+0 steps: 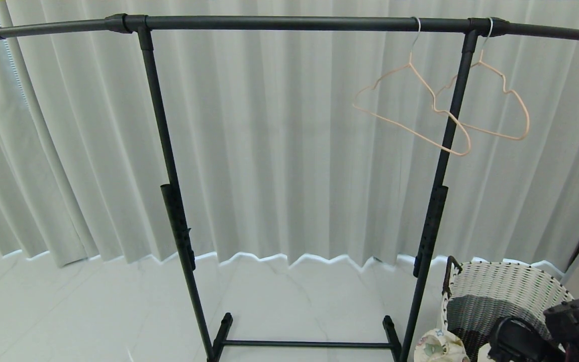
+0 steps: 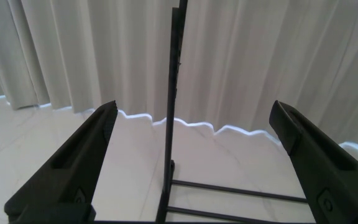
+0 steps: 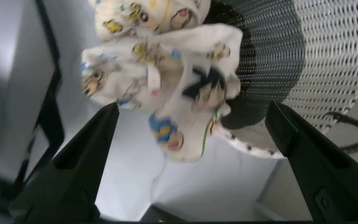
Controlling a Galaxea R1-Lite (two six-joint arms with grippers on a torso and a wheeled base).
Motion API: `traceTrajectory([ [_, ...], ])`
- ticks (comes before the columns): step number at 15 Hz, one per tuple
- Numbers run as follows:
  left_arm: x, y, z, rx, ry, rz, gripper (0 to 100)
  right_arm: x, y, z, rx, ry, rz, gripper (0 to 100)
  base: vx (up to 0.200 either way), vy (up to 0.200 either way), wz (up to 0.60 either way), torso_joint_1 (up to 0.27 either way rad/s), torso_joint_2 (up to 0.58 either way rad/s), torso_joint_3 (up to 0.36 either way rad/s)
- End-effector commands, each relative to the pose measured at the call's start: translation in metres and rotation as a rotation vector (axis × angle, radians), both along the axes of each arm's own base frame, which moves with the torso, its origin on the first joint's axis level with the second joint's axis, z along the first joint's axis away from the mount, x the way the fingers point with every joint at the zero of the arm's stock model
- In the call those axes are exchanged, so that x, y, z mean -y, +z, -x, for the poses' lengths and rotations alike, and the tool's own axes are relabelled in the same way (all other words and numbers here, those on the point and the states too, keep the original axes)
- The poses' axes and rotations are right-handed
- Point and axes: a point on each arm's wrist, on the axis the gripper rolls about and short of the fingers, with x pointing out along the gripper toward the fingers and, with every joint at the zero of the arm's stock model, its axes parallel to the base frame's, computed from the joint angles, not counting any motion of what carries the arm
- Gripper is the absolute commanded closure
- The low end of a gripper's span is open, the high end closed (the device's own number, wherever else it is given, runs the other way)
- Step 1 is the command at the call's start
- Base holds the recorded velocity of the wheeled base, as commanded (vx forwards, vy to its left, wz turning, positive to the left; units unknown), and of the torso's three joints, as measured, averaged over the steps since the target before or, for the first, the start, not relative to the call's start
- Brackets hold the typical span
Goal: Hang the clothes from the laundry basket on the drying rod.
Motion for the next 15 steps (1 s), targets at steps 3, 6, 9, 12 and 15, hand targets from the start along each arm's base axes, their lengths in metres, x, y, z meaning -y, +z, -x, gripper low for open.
traceTrajectory([
  [3, 0.0, 0.0, 0.0, 0.001, 0.001, 0.0, 0, -0.006, -0.041, -0.026, -0.043, -0.077, 0.173, 0, 0.0, 0.0, 0.0, 0.0, 0.0, 0.0],
  [6, 0.0, 0.0, 0.0, 0.001, 0.001, 0.0, 0, -0.006, -0.049, -0.032, -0.052, -0.104, 0.206, 0, 0.0, 0.0, 0.0, 0.0, 0.0, 0.0],
  [9, 0.0, 0.0, 0.0, 0.001, 0.001, 0.0, 0, -0.003, -0.05, -0.038, -0.03, -0.139, 0.223, 0, 0.0, 0.0, 0.0, 0.0, 0.0, 0.0],
  [12, 0.0, 0.0, 0.0, 0.001, 0.001, 0.001, 0, -0.003, -0.049, -0.039, -0.004, -0.15, 0.226, 100, 0.0, 0.0, 0.0, 0.0, 0.0, 0.0],
  [15, 0.0, 0.0, 0.0, 0.001, 0.001, 0.0, 0, -0.001, -0.044, -0.035, 0.034, -0.177, 0.261, 100, 0.0, 0.0, 0.0, 0.0, 0.0, 0.0],
])
